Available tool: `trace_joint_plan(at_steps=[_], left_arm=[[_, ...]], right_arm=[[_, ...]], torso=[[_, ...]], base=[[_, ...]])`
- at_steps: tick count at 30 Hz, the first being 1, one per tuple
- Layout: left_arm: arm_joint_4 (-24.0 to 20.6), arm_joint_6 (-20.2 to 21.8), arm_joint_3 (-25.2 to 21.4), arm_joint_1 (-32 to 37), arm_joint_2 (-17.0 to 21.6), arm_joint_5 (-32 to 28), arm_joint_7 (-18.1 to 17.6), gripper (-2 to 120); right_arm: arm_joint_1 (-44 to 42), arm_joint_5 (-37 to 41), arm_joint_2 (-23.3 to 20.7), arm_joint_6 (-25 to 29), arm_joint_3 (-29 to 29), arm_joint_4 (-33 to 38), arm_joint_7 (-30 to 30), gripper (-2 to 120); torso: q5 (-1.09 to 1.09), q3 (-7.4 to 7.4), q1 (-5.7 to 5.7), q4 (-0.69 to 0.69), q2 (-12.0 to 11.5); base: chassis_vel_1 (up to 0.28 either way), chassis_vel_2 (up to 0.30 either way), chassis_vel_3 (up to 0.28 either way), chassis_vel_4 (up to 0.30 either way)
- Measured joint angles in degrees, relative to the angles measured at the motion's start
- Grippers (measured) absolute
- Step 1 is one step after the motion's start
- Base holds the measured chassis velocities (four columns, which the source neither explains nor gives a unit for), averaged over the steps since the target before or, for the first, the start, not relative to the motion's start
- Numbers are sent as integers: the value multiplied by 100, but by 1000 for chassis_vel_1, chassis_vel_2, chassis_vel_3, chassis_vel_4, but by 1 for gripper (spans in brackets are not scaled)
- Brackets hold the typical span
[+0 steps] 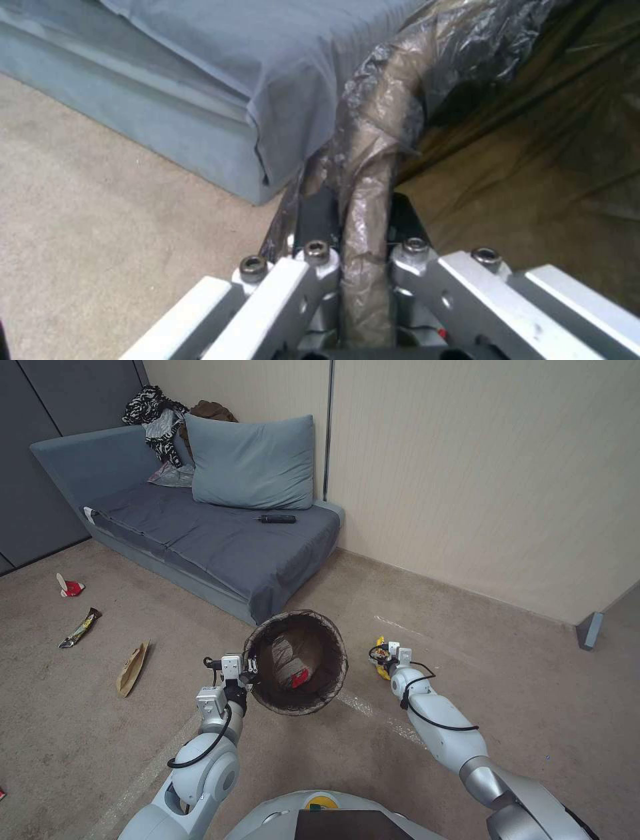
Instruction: Pick up the trash bin, then pick up the garbage from the floor and place it into the trash bin.
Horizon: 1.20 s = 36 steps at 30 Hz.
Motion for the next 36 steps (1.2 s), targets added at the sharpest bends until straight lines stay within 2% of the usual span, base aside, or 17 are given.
trace_joint_plan(at_steps=[12, 25, 28, 31, 32, 35, 36], left_arm=[[-41, -14, -18, 13, 23, -10, -8, 3], [-59, -33, -16, 8, 9, -21, -11, 3], [-59, -35, -17, 7, 11, -24, -15, 3], [-62, -43, -32, 7, 13, -31, -21, 3], [-62, -43, -32, 7, 13, -31, -21, 3], [-69, -50, -42, 7, 12, -36, -24, 3], [-69, -50, -42, 7, 12, -36, -24, 3]], right_arm=[[6, -167, 105, -288, -7, -40, 259, 100], [-6, -338, 104, -413, -45, -30, 215, 100], [-16, -361, 109, -416, -47, -41, 197, 95], [-56, -389, 111, -503, -55, -26, 150, 81], [-56, -389, 111, -503, -55, -26, 150, 81], [-87, -402, 107, -556, -91, 11, 141, 67], [-87, -402, 107, -556, -91, 11, 141, 67]], torso=[[0, 0, 0, 0, 0], [0, 0, 0, 0, 0], [0, 0, 0, 0, 0], [0, 0, 0, 0, 0], [0, 0, 0, 0, 0], [0, 0, 0, 0, 0], [0, 0, 0, 0, 0]], base=[[0, 0, 0, 0], [0, 0, 0, 0], [0, 0, 0, 0], [0, 0, 0, 0], [0, 0, 0, 0], [0, 0, 0, 0], [0, 0, 0, 0]])
